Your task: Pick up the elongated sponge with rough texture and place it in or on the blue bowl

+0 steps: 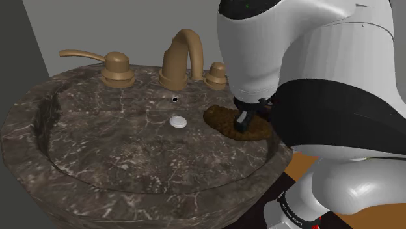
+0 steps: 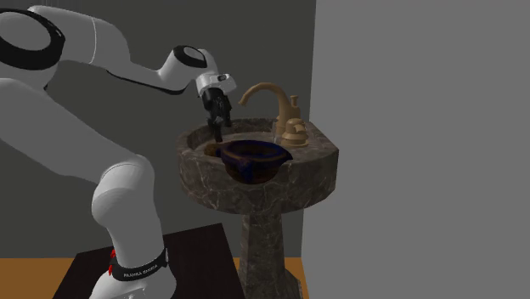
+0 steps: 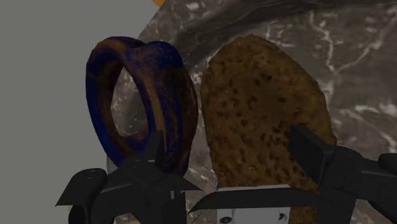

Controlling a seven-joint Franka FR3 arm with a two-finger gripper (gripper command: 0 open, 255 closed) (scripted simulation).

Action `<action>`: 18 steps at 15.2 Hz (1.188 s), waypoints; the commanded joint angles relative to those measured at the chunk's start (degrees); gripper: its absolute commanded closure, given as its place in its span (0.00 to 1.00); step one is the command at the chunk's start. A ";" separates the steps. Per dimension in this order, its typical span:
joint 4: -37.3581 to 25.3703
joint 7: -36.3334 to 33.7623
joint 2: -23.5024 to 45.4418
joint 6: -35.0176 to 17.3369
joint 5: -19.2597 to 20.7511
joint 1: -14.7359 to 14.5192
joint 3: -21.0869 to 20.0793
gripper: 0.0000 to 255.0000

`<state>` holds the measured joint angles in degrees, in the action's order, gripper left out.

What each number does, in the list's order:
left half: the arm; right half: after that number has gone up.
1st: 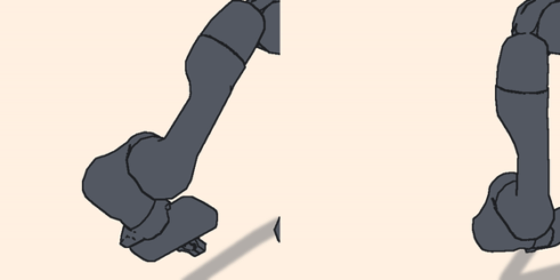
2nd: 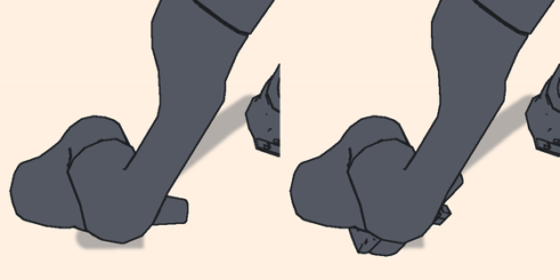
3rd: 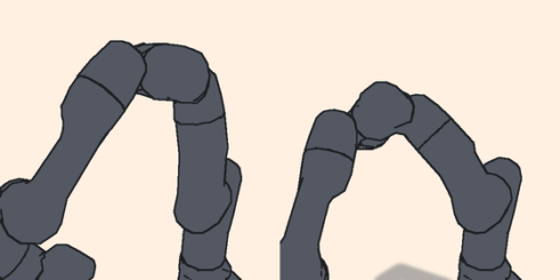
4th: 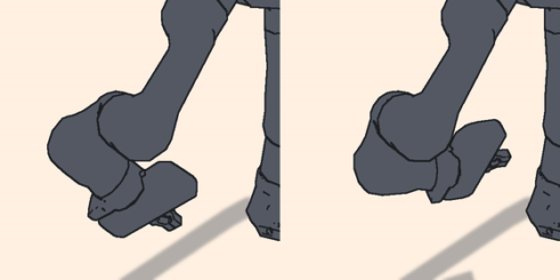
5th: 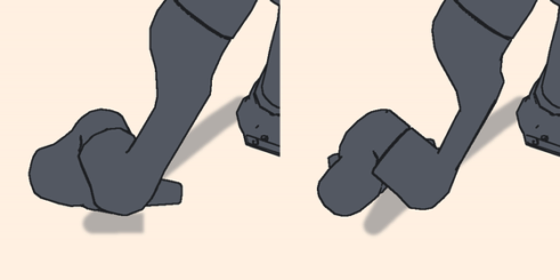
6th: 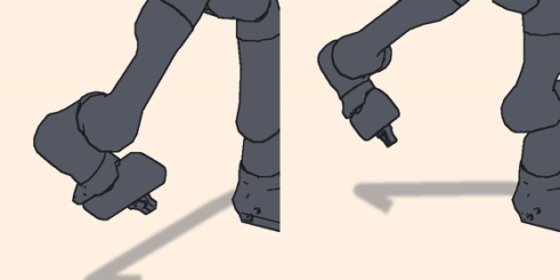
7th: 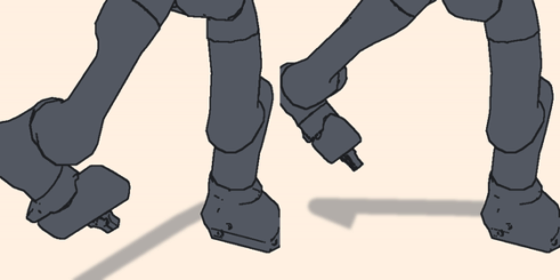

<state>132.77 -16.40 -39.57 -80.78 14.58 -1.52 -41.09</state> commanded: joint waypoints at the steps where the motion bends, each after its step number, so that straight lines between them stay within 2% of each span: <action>1: -1.31 -5.72 4.03 3.59 4.26 1.96 -10.30 0.00; 3: -2.83 -12.02 9.89 7.93 8.48 6.50 -22.35 0.00; 4: -3.05 -12.91 10.73 8.60 9.06 7.63 -24.48 0.00; 11: 4.31 -11.27 7.00 3.44 9.38 4.17 -19.01 0.00; 18: 4.31 -11.26 6.99 3.43 9.37 4.18 -19.02 0.00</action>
<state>137.07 -27.66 -32.58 -77.33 23.96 2.67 -60.12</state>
